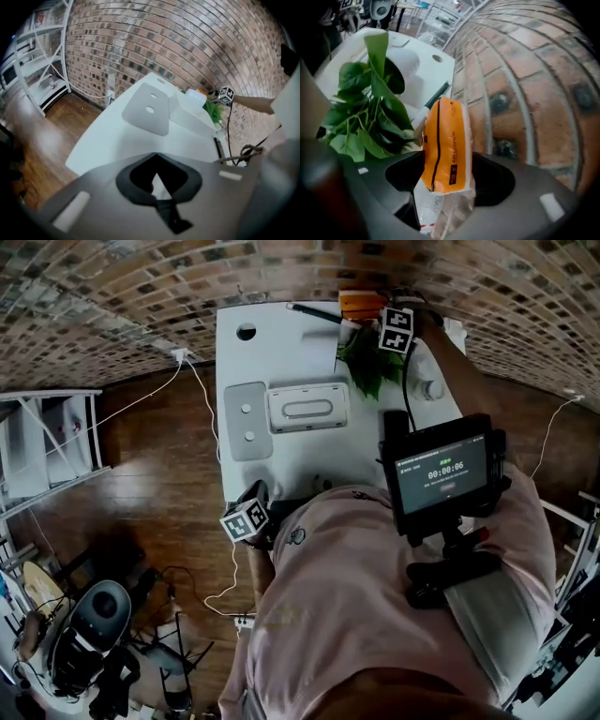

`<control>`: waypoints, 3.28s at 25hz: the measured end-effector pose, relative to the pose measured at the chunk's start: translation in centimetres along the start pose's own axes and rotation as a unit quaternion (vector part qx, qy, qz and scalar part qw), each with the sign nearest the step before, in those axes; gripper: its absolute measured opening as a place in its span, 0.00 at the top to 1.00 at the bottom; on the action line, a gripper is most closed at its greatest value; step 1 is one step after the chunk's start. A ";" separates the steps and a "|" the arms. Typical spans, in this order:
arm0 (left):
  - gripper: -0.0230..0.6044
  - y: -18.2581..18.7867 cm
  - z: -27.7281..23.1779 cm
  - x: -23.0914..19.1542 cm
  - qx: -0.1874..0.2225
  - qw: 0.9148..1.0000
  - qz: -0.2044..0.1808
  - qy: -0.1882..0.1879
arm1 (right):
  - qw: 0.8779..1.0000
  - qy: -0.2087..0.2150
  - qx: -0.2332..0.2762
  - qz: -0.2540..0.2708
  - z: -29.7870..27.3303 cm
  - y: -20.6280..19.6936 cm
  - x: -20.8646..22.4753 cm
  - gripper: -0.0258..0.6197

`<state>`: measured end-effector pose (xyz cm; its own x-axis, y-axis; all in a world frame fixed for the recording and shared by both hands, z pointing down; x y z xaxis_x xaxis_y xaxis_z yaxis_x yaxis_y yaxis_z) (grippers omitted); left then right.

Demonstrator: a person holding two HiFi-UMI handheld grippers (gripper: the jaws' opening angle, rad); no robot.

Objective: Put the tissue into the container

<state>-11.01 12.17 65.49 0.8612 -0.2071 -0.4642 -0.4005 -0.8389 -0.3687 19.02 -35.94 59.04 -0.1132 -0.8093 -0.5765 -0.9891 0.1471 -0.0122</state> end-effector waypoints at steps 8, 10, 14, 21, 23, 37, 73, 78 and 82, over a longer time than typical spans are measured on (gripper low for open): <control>0.96 -1.1 2.3 2.1 -0.011 1.000 0.006 0.003 | 0.998 -0.058 0.010 -0.005 4.7 -2.3 0.2 0.76; 0.96 0.1 1.1 1.7 -0.015 1.000 -0.009 -0.004 | 0.995 -0.095 0.037 -0.013 7.8 -1.1 1.9 0.76; 0.96 2.3 -1.0 0.5 -0.014 0.999 -0.037 -0.001 | 0.982 -0.131 0.124 -0.054 16.9 3.3 4.1 0.76; 0.96 3.4 -1.8 0.2 0.002 0.999 -0.033 -0.008 | 0.960 0.033 0.262 -0.096 26.9 13.2 -3.5 0.76; 0.96 3.1 -1.1 0.1 0.008 1.000 -0.022 -0.005 | 0.943 0.117 0.290 -0.116 27.9 15.2 -6.8 0.75; 0.96 1.1 2.3 -4.3 0.014 0.998 0.051 0.034 | 0.950 0.261 0.170 0.012 11.5 21.1 -19.7 0.73; 0.93 12.0 -2.6 13.3 0.064 0.954 -0.284 -0.073 | 0.695 0.213 0.323 -0.606 22.5 10.9 -22.8 0.87; 0.95 11.3 -1.7 13.2 0.074 0.952 -0.290 -0.068 | 0.695 0.206 0.341 -0.599 23.0 11.3 -23.3 0.91; 0.95 12.4 -0.4 13.4 0.103 0.951 -0.281 -0.077 | 0.699 0.206 0.345 -0.591 23.4 12.1 -23.5 0.95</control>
<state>-4.29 -1.20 54.99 0.9073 0.3346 -0.2547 0.0426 -0.6758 -0.7359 11.95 -1.87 53.35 0.5869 -0.6711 0.4530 -0.1491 -0.6395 -0.7542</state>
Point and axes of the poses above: the fingertips, and each gripper's own axes: z backward along the fingers, x to its right, y out of its top, the point moved 1 cm from there along z, backward along the fingers, and after that the axes turned 1 degree about -z, right-handed, at the moved point
